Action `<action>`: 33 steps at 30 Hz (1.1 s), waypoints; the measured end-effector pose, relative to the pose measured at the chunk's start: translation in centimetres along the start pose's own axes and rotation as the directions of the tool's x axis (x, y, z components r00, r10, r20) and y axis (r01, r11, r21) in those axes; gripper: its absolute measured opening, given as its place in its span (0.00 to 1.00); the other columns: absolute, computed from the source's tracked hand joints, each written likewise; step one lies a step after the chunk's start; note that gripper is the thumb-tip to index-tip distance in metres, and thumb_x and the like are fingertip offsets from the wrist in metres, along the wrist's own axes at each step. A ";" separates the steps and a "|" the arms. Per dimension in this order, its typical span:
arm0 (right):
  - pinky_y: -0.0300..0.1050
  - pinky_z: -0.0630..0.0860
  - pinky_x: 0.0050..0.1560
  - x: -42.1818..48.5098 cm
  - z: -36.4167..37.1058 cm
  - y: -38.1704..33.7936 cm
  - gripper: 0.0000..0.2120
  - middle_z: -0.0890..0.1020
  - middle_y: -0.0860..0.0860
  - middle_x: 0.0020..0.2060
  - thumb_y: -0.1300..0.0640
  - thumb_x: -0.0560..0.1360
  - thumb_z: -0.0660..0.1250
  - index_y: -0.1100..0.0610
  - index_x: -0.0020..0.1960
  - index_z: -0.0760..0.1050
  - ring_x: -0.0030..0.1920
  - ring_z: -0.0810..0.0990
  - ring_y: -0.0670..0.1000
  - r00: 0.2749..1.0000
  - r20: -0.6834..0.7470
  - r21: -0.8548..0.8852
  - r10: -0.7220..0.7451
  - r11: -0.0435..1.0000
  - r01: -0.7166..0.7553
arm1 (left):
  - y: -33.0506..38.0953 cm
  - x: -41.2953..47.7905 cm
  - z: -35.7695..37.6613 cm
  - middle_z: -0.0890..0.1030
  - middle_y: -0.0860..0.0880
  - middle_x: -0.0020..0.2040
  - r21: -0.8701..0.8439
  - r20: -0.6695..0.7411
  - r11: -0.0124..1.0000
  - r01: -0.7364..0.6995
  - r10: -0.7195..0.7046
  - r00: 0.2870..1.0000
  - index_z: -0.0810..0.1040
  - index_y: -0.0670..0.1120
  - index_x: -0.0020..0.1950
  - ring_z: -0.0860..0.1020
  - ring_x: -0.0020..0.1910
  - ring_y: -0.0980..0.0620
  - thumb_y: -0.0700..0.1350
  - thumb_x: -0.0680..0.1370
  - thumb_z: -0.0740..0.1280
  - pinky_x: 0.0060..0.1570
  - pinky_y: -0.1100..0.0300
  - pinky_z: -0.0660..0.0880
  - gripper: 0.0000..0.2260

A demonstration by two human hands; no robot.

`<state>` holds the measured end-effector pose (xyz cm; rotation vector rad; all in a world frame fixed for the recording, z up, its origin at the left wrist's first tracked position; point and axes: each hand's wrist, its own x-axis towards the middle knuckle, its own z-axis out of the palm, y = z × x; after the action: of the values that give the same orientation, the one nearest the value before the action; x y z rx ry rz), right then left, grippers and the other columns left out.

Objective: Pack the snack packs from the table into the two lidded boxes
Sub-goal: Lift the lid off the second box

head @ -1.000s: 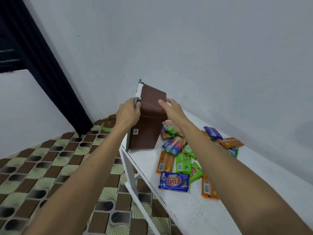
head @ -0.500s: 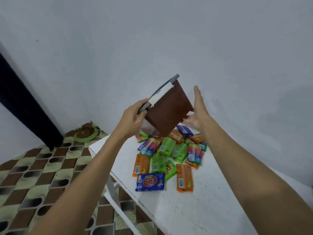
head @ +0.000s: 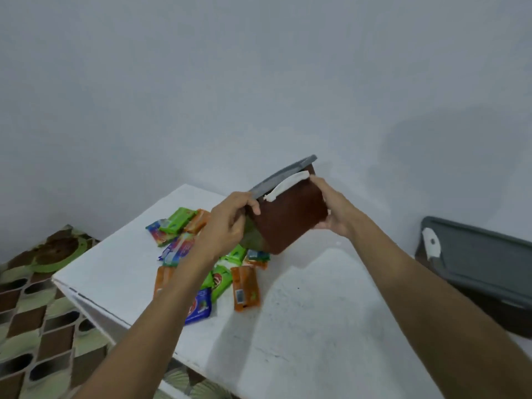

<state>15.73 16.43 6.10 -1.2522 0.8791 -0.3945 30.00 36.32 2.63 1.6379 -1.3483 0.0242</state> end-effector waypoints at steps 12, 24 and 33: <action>0.52 0.76 0.48 -2.6 -7.8 2.5 0.29 0.81 0.49 0.41 0.27 0.72 0.56 0.54 0.38 0.68 0.45 0.78 0.53 0.988 -0.141 0.146 -0.062 0.986 0.083 | 2.8 0.5 6.0 0.80 0.52 0.48 -0.214 -0.077 0.975 -0.058 0.043 0.996 0.78 0.45 0.42 0.77 0.60 0.52 0.35 0.71 0.61 0.59 0.50 0.74 0.08; 0.59 0.82 0.41 -6.1 -14.2 4.1 0.26 0.80 0.52 0.57 0.42 0.74 0.68 0.45 0.69 0.66 0.52 0.82 0.57 0.981 -0.175 0.005 -0.089 0.996 0.091 | 5.5 1.7 10.4 0.77 0.34 0.32 -0.404 -0.145 0.910 0.090 -0.161 0.976 0.75 0.41 0.52 0.82 0.33 0.47 0.37 0.80 0.65 0.36 0.54 0.78 0.02; 0.66 0.79 0.51 -7.3 -16.9 6.3 0.31 0.79 0.53 0.57 0.56 0.75 0.71 0.40 0.70 0.60 0.54 0.82 0.58 0.957 -0.256 0.019 -0.136 0.989 0.146 | 5.0 -0.4 15.0 0.71 0.50 0.70 -0.378 -0.131 0.903 0.205 -0.271 0.954 0.72 0.56 0.67 0.72 0.67 0.52 0.44 0.77 0.68 0.64 0.53 0.73 0.19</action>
<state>-2.80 12.38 1.89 -1.2503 0.9966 -0.6947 18.10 27.07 -2.20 1.4366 -0.9404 -0.2061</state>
